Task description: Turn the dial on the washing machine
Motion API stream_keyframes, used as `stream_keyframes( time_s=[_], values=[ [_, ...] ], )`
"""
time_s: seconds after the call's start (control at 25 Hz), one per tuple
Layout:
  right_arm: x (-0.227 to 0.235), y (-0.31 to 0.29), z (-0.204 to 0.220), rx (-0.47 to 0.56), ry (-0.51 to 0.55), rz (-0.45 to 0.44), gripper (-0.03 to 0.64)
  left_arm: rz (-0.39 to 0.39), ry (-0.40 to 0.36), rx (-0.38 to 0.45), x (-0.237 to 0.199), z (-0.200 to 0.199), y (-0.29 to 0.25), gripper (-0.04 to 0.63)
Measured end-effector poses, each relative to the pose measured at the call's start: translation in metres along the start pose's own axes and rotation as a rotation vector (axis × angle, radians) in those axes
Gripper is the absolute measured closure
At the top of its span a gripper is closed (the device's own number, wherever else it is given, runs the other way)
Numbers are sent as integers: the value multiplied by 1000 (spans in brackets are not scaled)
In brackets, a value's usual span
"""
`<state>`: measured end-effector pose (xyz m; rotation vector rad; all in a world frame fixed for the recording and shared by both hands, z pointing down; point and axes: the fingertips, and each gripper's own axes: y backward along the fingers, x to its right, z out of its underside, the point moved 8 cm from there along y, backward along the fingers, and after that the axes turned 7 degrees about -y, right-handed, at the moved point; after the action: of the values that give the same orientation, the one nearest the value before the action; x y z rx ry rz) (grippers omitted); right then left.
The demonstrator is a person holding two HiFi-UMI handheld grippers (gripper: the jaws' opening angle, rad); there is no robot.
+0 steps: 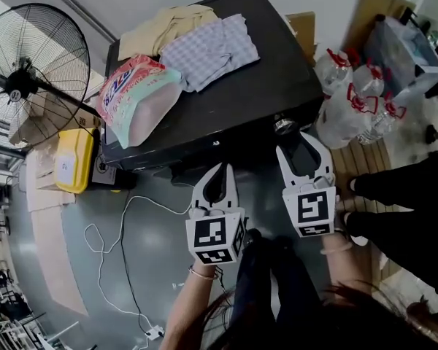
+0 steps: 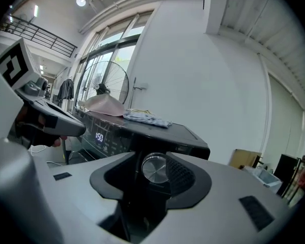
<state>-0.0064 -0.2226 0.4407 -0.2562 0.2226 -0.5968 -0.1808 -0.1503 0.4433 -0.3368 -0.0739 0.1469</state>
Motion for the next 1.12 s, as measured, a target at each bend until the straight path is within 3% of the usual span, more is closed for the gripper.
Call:
stream_keyframes(
  time_s=[0.6,1.12],
  values=[
    [11,-25,27,-29,113,33,342,-50,73,-33,-1,38,0,580],
    [15,-49,38,-61,156,66,333,-51,50,-43,-1,44,-12,580]
  ],
)
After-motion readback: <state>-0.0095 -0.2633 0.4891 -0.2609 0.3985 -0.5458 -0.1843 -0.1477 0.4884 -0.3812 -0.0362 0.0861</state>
